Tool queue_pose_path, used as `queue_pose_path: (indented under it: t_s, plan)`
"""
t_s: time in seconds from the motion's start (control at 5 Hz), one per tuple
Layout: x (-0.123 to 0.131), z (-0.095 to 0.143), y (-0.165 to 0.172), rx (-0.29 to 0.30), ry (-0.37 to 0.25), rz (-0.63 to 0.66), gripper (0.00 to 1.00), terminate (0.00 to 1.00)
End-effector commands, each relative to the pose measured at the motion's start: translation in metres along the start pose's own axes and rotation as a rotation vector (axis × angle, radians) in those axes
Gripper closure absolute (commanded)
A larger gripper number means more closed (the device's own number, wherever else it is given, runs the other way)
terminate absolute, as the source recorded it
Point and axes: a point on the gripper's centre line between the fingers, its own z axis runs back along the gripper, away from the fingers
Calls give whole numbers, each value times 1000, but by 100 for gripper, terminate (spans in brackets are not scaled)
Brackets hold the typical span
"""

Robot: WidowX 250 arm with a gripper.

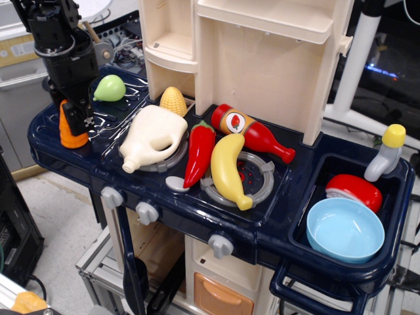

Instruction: Put carrot in bowl

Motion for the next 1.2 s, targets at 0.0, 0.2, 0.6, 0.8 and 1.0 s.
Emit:
queue_pose_path:
  t_s: [0.0,0.2,0.6,0.8,1.0]
  plan:
    - [25,88,-52,91,29,199,100,0]
    - [41,102,-95,43,29,342,100,0]
    - [94,109,-181,-22,-64,385,100,0]
    - [119,119,-223,-53,-75,410,100,0]
    - [138,120,-253,-103,-89,410,100,0]
